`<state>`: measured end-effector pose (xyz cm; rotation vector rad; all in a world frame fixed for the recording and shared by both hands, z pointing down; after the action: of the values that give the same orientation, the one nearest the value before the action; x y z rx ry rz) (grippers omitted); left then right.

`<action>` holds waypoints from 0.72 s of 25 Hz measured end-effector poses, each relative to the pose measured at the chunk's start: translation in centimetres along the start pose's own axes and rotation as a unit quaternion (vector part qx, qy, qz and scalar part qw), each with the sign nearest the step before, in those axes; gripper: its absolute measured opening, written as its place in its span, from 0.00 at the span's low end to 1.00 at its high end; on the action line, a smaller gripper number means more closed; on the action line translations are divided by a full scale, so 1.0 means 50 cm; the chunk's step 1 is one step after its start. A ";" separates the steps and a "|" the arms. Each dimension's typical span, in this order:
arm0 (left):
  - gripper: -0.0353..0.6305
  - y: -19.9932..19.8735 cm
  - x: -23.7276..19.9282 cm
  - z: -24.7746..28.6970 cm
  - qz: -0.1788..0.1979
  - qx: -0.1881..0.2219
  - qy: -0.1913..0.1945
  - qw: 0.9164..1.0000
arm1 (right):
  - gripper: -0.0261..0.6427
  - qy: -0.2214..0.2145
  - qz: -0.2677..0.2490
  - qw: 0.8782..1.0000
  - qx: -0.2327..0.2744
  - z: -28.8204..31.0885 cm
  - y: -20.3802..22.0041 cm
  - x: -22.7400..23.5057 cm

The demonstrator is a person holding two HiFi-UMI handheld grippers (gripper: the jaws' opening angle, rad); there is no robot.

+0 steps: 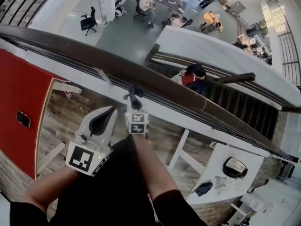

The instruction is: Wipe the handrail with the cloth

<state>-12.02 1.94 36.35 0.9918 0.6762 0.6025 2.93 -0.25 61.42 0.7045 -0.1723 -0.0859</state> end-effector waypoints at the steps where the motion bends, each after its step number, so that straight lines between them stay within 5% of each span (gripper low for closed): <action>1: 0.05 0.004 -0.015 -0.007 0.000 0.000 -0.003 1.000 | 0.14 -0.003 -0.004 1.000 -0.004 0.017 -0.005 -0.015; 18: 0.05 0.081 -0.232 -0.057 -0.014 -0.007 -0.023 1.000 | 0.14 0.014 0.020 0.998 -0.056 0.304 -0.015 -0.072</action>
<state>-22.29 -3.22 41.61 0.9786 0.6439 0.5570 -3.44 -10.00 71.84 0.5897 -0.1528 -0.0469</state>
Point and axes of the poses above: the fingertips, and each gripper's own axes: z forward along the fingers, x to its right, y out of its underside, the point moved 8 cm from there along -z, backward along the fingers, and after that the axes turned 11 degrees about -x, right-handed, at the moved point
